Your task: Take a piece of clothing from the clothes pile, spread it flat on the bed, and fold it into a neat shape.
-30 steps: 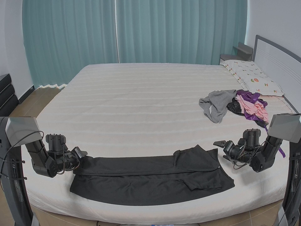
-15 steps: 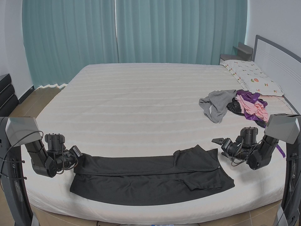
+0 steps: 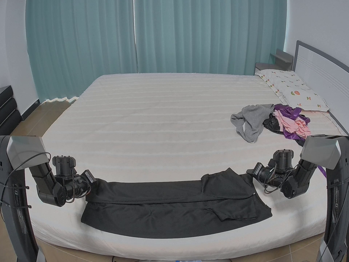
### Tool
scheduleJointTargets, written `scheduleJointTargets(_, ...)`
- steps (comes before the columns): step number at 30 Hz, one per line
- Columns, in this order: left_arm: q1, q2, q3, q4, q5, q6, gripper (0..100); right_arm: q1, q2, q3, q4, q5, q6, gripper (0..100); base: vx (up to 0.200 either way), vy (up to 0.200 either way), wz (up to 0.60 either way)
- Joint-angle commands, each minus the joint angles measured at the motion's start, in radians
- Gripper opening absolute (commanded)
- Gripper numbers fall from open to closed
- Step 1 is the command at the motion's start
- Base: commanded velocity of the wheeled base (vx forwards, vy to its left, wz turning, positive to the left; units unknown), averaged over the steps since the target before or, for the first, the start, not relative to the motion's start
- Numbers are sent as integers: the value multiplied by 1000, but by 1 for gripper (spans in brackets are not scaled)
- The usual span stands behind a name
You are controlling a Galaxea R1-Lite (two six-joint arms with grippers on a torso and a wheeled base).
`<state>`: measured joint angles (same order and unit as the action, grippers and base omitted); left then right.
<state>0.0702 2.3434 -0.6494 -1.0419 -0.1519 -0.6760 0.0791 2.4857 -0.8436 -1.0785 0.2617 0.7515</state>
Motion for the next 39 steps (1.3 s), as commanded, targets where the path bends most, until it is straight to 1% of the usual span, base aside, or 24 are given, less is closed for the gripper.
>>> scheduleJointTargets(1,2,2,-1,-1,0,-1,0,-12,4,-2,-3,1,2,0,0,0,0)
scheduleJointTargets(6,2,4,-1,0,0,-1,0,-35,4,-8,-4,2,2,0,0,0,0)
scheduleJointTargets(18,2,2,0,-1,0,-10,0,-35,7,-6,-15,2,5,0,0,0,0)
scheduleJointTargets(19,2,2,0,0,0,-16,100,-35,5,-3,-15,2,5,0,0,0,0)
scheduleJointTargets(21,2,2,-1,0,0,-20,100,-35,5,-3,-15,2,5,0,0,0,0)
scheduleJointTargets(22,2,-1,0,0,0,-24,100,-36,-2,3,-17,4,9,100,0,0,0)
scheduleJointTargets(27,5,-9,4,0,0,-34,100,-38,-30,41,-47,10,45,100,0,0,0)
scheduleJointTargets(28,10,-24,20,0,0,-50,100,-44,-53,77,-75,13,74,100,0,0,0)
scheduleJointTargets(32,23,-121,97,0,-14,-77,100,-52,-116,195,-141,36,108,100,0,0,0)
scheduleJointTargets(34,25,-173,146,0,-15,-77,100,-59,-149,262,-187,62,134,100,0,0,0)
scheduleJointTargets(37,17,-202,215,-1,-18,-88,100,-59,-182,333,-233,70,143,100,0,0,0)
scheduleJointTargets(39,16,-204,231,-1,-21,-94,100,-55,-191,353,-241,70,144,100,0,0,0)
